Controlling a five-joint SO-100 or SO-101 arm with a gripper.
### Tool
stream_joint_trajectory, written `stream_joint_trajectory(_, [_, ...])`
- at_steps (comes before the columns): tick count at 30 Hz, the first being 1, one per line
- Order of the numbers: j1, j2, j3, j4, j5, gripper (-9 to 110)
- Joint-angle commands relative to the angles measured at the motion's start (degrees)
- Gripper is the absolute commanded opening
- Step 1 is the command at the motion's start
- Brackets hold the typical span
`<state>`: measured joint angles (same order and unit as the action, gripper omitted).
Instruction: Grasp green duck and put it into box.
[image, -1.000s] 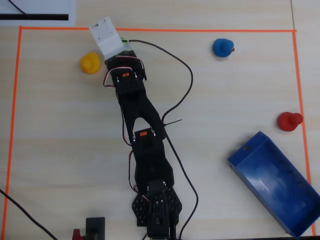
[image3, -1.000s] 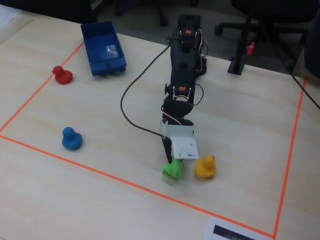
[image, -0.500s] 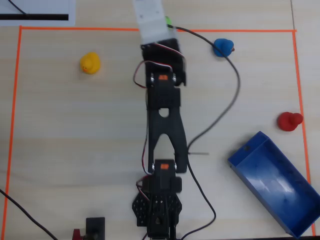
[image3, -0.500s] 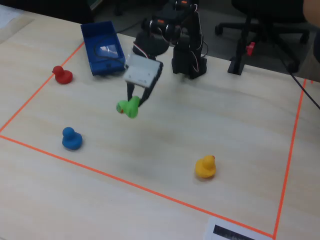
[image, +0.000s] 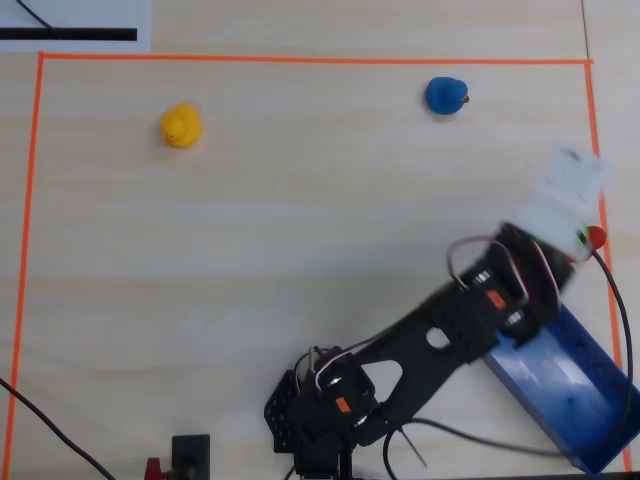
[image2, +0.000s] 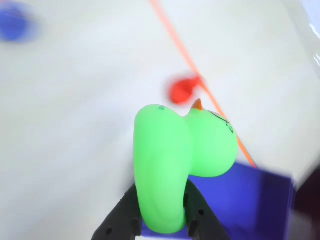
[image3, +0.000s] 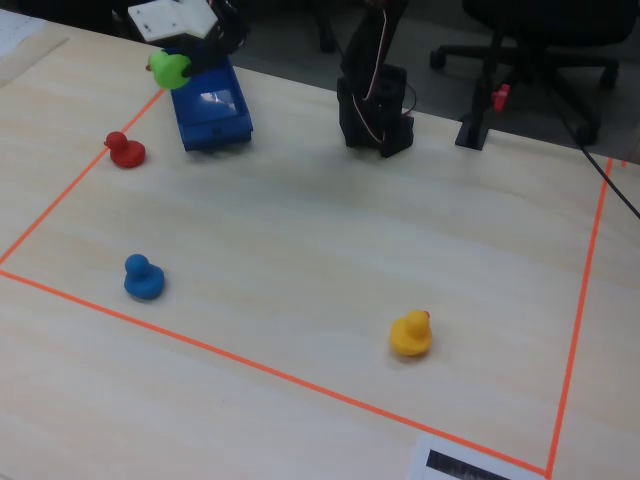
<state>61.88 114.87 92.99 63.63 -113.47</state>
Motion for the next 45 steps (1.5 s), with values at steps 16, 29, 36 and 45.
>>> stream_joint_trajectory(16, [27.4, 5.8, 32.3, -19.5, -5.5, 0])
stream_joint_trajectory(29, [25.2, -9.3, 27.2, -28.8, -6.9, 2])
stream_joint_trajectory(36, [25.6, -7.8, 25.2, -28.5, -6.9, 15])
stream_joint_trajectory(45, [22.4, 1.4, 23.4, -19.3, -6.8, 15])
